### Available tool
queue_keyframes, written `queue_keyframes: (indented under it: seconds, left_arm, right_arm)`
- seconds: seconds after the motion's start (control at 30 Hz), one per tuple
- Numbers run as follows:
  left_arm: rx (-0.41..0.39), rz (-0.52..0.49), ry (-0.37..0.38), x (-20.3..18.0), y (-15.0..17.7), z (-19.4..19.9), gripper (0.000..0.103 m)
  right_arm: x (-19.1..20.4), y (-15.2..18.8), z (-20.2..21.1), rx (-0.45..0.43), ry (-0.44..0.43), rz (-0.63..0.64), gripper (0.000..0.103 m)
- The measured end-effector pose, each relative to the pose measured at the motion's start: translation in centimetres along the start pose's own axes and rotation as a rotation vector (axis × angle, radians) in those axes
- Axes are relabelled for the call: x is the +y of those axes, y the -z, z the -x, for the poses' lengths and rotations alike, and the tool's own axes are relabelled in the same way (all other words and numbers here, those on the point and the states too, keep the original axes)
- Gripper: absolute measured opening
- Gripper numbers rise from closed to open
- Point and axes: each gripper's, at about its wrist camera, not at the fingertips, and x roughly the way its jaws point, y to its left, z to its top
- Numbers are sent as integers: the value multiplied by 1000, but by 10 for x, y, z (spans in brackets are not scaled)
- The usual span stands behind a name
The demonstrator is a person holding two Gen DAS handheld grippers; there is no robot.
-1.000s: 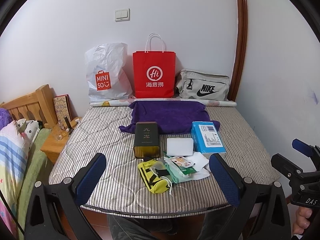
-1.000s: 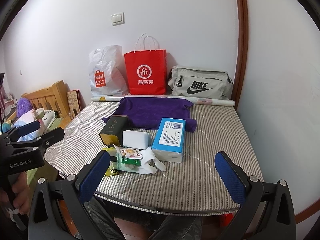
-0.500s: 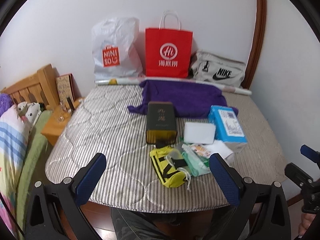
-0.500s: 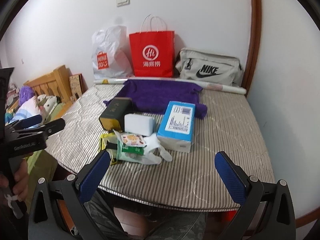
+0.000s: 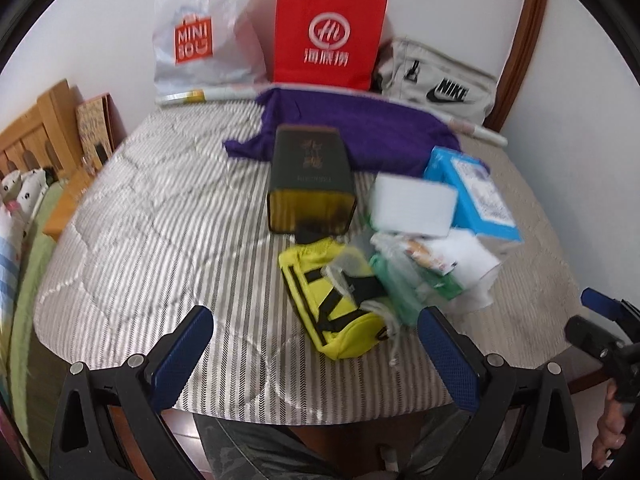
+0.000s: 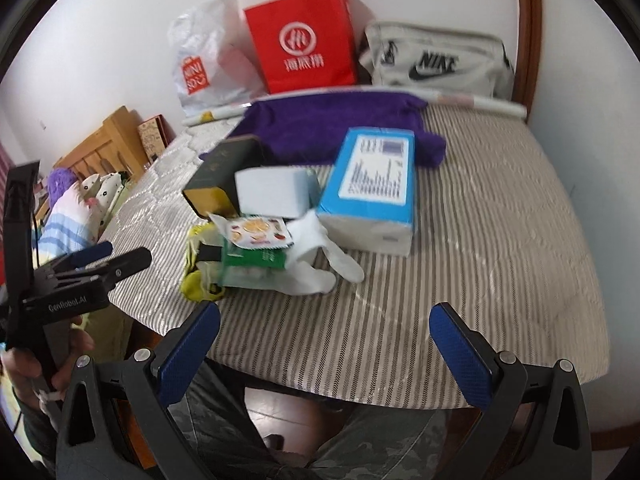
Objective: Organize soft objects
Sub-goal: 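Move the right tool toward the white sponge block beside the tissue box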
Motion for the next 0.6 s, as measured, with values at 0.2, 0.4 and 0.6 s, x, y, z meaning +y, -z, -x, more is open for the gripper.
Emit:
queue_keyframes:
  seconds: [0.2, 0.4, 0.6]
  left_arm:
    - [54, -56, -14, -3, 8, -31, 102]
    - [103, -90, 67, -7, 16, -51, 102]
    - [112, -83, 48, 4, 22, -65, 102]
  right_arm:
    - [-5, 1, -23, 33, -6, 39, 103]
    - [-5, 3, -41, 28, 21, 73, 103]
    - [-14, 3, -55, 46, 5, 37, 103]
